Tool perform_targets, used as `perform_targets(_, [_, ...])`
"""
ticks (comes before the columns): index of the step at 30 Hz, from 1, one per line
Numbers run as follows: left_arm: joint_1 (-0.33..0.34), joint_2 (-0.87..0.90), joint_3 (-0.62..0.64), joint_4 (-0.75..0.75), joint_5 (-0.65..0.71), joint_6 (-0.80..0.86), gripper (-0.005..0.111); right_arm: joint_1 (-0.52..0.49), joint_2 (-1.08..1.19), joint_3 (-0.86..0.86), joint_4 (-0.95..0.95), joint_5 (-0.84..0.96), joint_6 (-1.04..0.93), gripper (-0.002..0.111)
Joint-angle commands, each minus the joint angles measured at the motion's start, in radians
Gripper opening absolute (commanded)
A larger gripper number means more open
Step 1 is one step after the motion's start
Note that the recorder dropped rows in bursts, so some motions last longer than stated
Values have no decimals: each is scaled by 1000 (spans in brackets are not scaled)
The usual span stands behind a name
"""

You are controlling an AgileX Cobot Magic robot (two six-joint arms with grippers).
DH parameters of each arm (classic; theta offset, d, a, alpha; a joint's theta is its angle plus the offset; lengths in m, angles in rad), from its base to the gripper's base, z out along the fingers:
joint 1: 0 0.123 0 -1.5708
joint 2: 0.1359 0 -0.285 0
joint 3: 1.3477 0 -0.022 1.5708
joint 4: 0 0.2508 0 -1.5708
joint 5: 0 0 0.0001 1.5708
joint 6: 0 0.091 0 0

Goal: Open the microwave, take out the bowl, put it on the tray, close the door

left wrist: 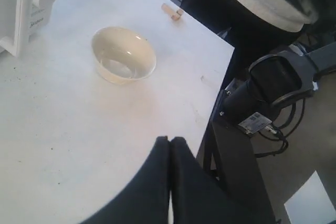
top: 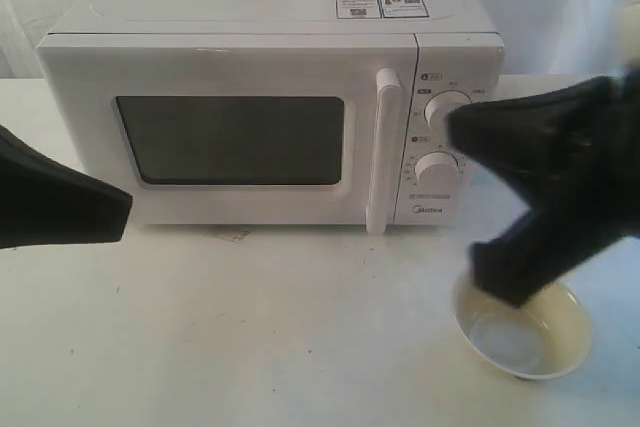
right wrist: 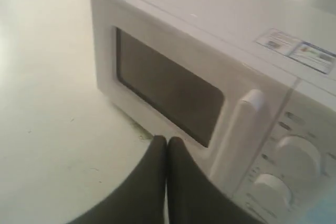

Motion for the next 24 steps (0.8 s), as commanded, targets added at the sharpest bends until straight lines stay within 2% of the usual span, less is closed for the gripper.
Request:
perform_targets(1, [-6,-110,5,67,22,-71,0,-3,257,-17,14,-207,-61,0])
perform_targets(4, [-6,-271,5,296,-20,-273,0,-8,436,-95,-33,-299,-63,0])
perform_targets(8, [-6,-454,5,552,-27,-487,0,-99,612,-219,-38,-301,-64,0])
perform_targets(16, [-6,-654,5,742,-9,-685,0,-227,765,-376,-38,-320,-62,0])
perform_targets(21, [-6,-674,5,847,14,-733,0,-238,804,-398,-38,-332,-65,0])
perform_targets(24, [-6,-673,5,861,27,-741,0,-262,804,-398,-38,-332,-65,0])
